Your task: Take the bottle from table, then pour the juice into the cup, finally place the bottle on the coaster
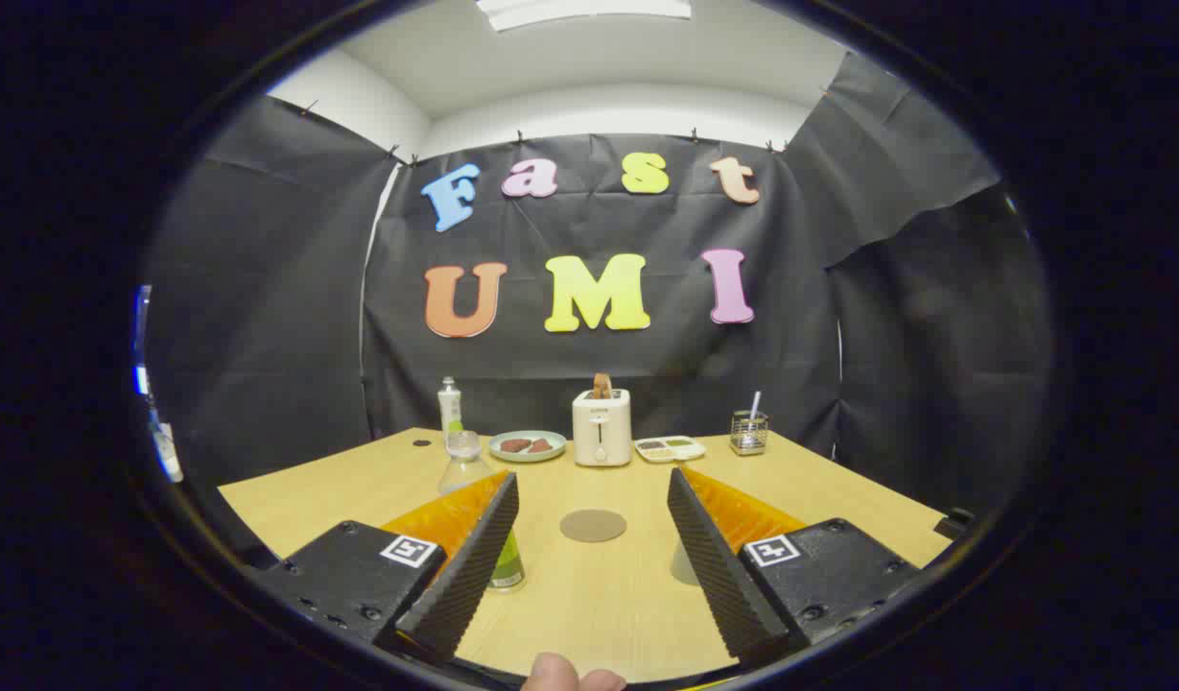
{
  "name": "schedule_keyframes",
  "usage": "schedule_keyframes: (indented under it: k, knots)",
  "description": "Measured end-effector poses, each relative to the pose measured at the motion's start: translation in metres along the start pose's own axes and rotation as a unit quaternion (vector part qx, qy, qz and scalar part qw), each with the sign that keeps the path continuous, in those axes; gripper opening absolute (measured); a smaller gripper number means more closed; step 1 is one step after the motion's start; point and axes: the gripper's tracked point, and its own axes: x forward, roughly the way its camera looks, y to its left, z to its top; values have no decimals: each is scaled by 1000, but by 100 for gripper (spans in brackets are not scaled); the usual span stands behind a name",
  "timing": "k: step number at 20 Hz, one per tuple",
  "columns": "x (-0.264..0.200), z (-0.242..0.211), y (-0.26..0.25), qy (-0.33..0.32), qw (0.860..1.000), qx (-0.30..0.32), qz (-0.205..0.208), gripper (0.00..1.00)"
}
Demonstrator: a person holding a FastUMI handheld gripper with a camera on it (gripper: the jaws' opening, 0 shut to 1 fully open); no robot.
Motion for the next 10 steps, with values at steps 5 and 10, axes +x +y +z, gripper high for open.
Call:
schedule_keyframes:
  k: [5, 10]
  knots:
    - [2, -2, -1, -1, 1000, -2, -3, 100]
    - [-1, 2, -2, -5, 1000, 4, -1, 100]
